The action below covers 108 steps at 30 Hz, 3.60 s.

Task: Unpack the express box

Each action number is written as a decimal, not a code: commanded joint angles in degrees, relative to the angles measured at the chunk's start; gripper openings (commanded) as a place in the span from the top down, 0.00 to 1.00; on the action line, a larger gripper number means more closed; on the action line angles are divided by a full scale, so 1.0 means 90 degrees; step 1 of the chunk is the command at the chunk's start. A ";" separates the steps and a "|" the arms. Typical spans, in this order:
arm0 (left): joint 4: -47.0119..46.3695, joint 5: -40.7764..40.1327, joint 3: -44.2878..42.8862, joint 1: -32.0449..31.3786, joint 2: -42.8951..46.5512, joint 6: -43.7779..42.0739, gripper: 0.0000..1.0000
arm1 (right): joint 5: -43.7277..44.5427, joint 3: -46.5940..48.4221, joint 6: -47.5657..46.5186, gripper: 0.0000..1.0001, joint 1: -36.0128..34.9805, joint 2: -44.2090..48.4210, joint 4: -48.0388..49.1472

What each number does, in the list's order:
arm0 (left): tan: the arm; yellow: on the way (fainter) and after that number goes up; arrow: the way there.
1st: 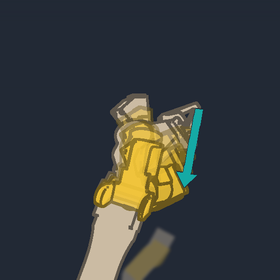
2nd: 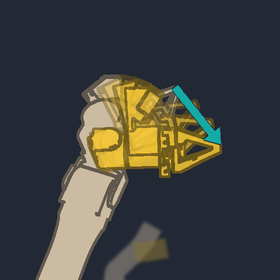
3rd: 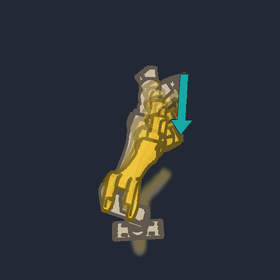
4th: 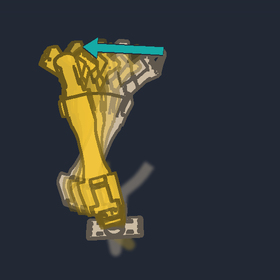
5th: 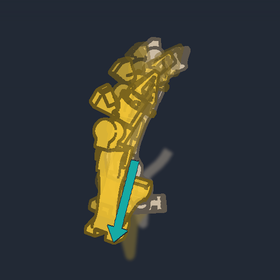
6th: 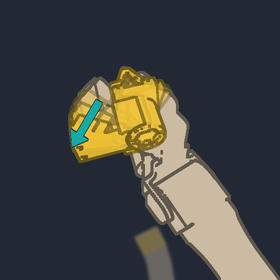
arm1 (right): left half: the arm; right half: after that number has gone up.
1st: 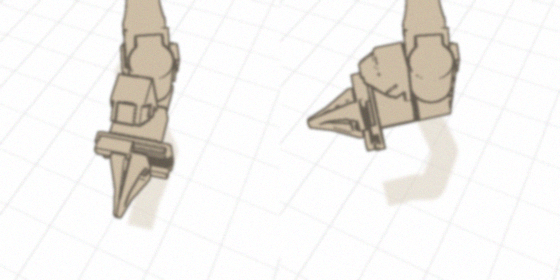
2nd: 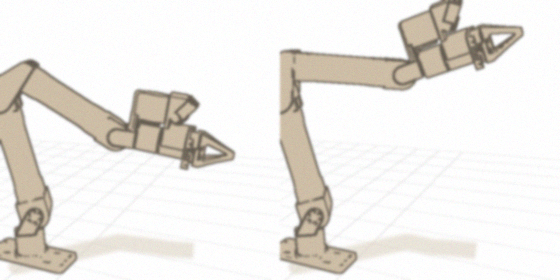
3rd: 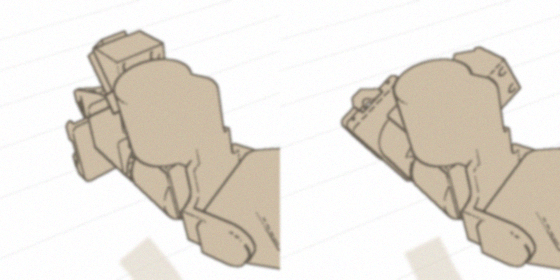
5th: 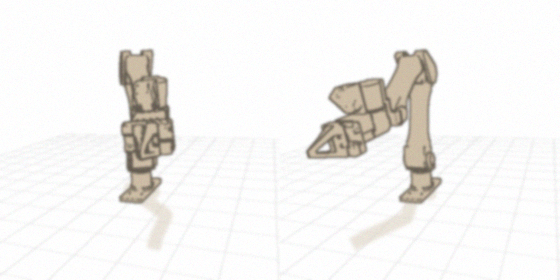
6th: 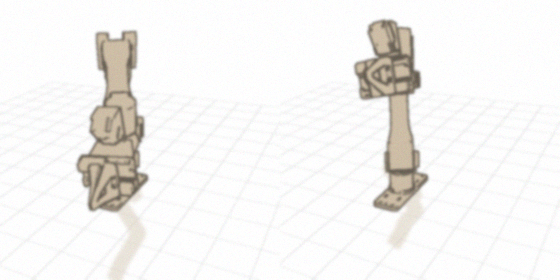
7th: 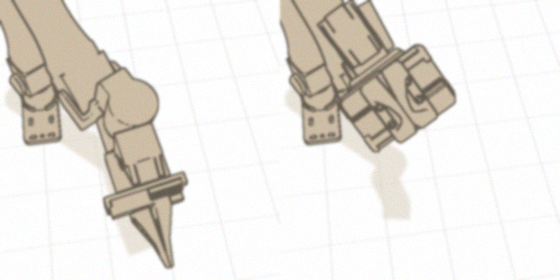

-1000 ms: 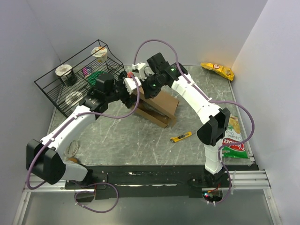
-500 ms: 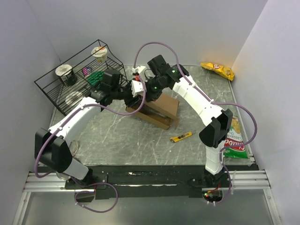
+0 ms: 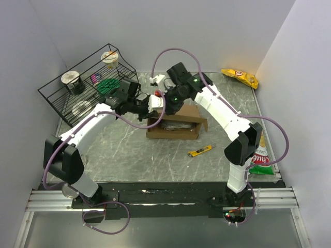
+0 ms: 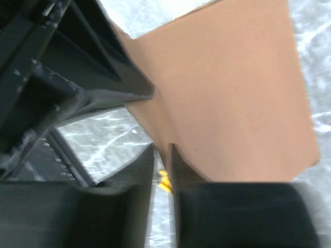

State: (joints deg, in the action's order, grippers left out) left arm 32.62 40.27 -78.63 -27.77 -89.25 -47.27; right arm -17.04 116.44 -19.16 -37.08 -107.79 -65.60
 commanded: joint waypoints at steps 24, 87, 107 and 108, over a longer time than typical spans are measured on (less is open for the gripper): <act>-0.1417 0.3962 -0.1390 0.1425 -0.1684 0.6775 0.96 | 0.0789 -0.5770 -0.4082 0.65 -0.0109 0.3374 0.4709; -0.1105 0.3064 -0.1947 0.1992 -0.2427 0.6951 0.83 | 0.1044 -0.6192 -0.2912 1.00 0.2212 0.4381 0.3335; 0.0583 0.1855 -0.3272 0.1992 -0.1793 0.5321 0.04 | 0.1735 -0.3067 0.0614 0.00 0.2362 0.3354 0.1968; 0.0874 0.1593 -0.3420 0.1992 -0.1782 0.5030 0.04 | 0.1882 -0.2814 0.0837 0.00 0.2362 0.3324 0.1967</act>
State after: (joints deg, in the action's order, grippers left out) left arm 33.28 61.12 -102.17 -9.82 -111.07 6.33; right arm -6.35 83.94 -21.61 -15.62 -76.49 -44.10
